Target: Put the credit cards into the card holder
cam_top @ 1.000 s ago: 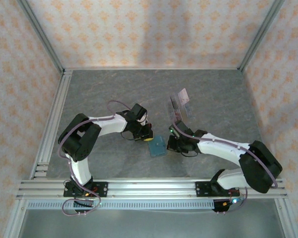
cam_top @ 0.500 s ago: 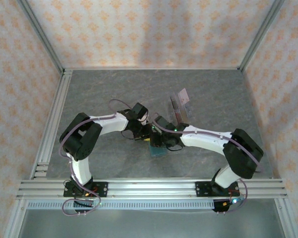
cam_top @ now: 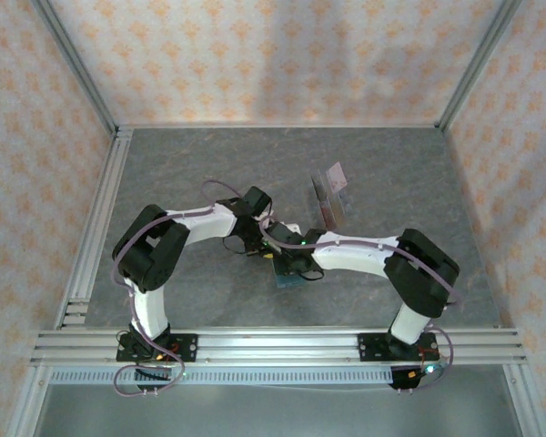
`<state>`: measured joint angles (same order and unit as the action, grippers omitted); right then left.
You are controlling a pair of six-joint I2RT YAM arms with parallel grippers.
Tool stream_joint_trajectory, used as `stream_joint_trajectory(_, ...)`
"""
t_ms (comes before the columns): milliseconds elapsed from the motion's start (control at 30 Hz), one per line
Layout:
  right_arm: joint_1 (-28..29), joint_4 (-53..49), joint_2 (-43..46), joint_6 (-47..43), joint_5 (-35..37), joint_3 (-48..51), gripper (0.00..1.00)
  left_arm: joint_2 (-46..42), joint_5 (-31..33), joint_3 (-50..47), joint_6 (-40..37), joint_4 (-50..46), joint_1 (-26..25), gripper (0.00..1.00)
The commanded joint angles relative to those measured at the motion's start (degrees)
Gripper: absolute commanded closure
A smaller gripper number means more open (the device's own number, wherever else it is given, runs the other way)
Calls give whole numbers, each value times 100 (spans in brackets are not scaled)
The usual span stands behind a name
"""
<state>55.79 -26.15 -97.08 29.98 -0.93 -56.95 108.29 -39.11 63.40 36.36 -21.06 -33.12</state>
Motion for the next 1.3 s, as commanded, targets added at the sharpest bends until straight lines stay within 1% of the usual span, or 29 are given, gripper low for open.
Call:
stream_joint_trajectory(0, 124, -163, -267, -87, 491, -23, 64, 559, 479, -227, -206, -762, -80, 100)
stream_joint_trajectory(133, 132, -193, -368, -136, 609, -12, 77, 579, 508, -231, -268, -823, -80, 100)
stream_joint_trajectory(233, 134, -222, -318, -168, 654, 34, 93, 563, 508, -256, -287, -857, -80, 100)
stream_joint_trajectory(267, 130, -253, -284, -181, 656, 42, 100, 544, 525, -272, -290, -856, -77, 100)
stream_joint_trajectory(300, 132, -283, -242, -196, 656, 54, 100, 535, 562, -283, -312, -879, -80, 100)
stream_joint_trajectory(467, 113, -248, 197, -124, 409, 249, 100, 686, 789, -328, -419, -984, -83, 100)
stream_joint_trajectory(600, -251, 479, 820, 283, -526, 925, 100, 729, 1011, -398, -440, -1004, -85, 100)
stream_joint_trajectory(700, -435, 745, 1183, 477, -751, 1304, 100, 772, 1145, -407, -538, -1086, -80, 100)
stream_joint_trajectory(767, -526, 793, 1342, 530, -782, 1442, 100, 789, 1201, -418, -542, -1118, -80, 100)
stream_joint_trajectory(867, -657, 711, 1477, 605, -691, 1572, 100, 766, 1060, -425, -542, -1062, -80, 100)
stream_joint_trajectory(1033, -1019, 771, 1812, 1244, -309, 2096, 100, 465, 546, -174, -542, -1060, -82, 100)
stream_joint_trajectory(1067, -1073, 730, 1863, 1406, -190, 2174, 100, 395, 414, -115, -659, -1088, -82, 100)
stream_joint_trajectory(1100, -1118, 682, 1920, 1569, -38, 2236, 95, 313, 210, -28, -707, -1088, -85, 100)
stream_joint_trajectory(1167, -1130, 449, 1947, 1715, 245, 2186, 76, 159, -188, 97, -709, -1082, -83, 96)
stream_joint_trajectory(1200, -1115, 225, 1938, 1820, 437, 2086, 69, 149, -397, 179, -709, -1101, -85, 93)
stream_joint_trajectory(1267, -1085, -266, 1932, 1988, 808, 1850, 68, -232, -720, 267, -701, -1069, -82, 88)
